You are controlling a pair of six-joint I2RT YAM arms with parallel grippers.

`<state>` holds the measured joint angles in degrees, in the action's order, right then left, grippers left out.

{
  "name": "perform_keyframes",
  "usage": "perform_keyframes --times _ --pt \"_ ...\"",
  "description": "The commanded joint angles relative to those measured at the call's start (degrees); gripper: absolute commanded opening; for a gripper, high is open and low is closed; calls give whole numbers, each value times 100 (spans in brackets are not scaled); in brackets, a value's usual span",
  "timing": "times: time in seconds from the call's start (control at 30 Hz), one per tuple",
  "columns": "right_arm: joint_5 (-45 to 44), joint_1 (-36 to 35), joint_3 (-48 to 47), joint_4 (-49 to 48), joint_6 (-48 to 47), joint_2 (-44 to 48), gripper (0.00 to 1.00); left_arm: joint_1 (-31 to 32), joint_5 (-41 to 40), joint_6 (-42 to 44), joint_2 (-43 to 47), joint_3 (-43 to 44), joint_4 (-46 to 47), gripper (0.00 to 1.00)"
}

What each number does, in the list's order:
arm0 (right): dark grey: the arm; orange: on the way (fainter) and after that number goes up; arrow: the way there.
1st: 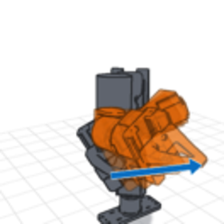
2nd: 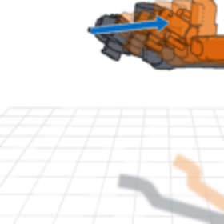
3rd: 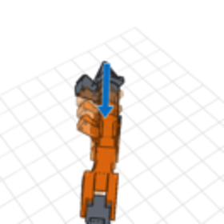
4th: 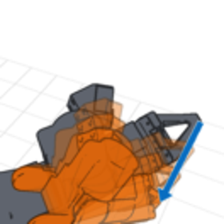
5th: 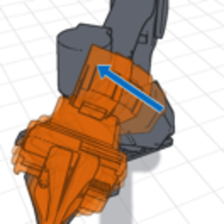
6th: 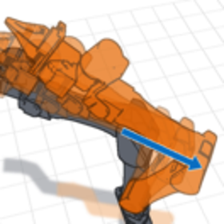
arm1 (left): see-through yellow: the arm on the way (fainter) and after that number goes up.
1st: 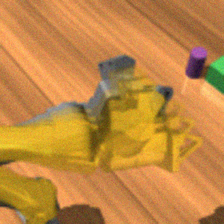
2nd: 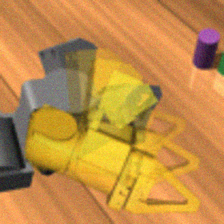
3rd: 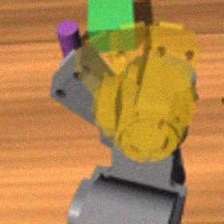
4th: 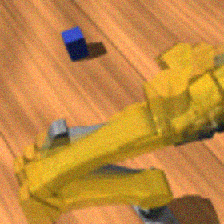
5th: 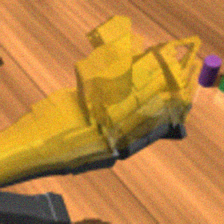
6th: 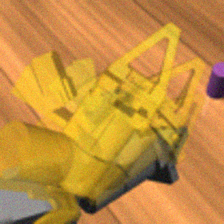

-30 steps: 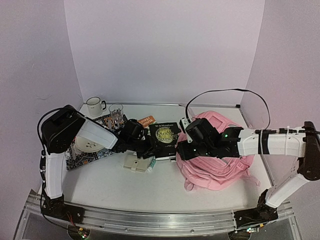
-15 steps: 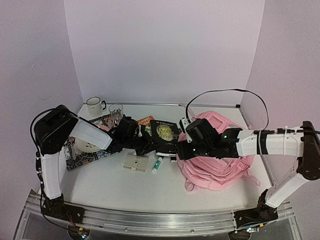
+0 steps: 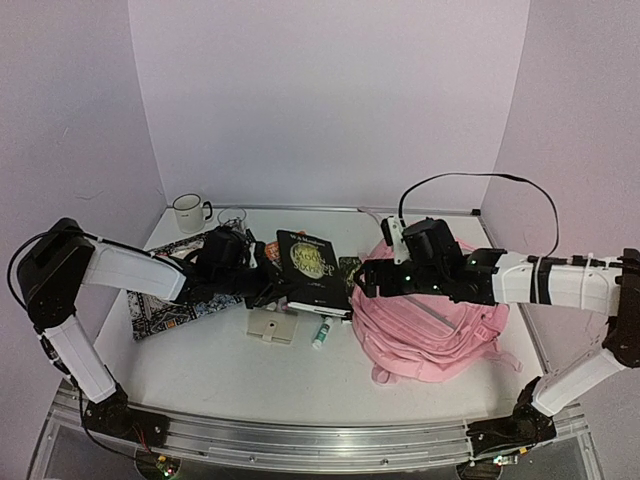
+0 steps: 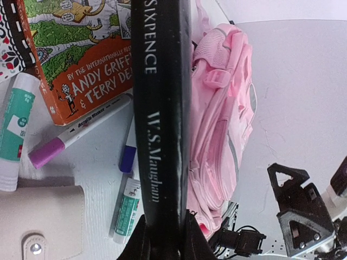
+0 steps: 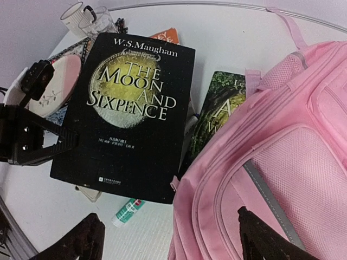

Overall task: Pack the student bag
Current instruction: Pick up the book from the book, then pass from the left arm to the right

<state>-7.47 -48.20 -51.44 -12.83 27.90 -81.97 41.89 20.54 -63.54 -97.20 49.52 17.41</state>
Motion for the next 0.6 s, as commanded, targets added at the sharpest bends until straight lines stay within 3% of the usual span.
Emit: perform_keyframes --times 0.0,0.13,0.57 --pt "682 230 -92 -516 144 136 90 -31 178 410 988 -17 738 0" --pt "1234 393 -279 -767 223 -14 98 -32 376 504 1438 -160 811 0" --pt "2973 1085 -735 -1758 801 -581 98 -32 1553 354 1964 -518 1998 0"
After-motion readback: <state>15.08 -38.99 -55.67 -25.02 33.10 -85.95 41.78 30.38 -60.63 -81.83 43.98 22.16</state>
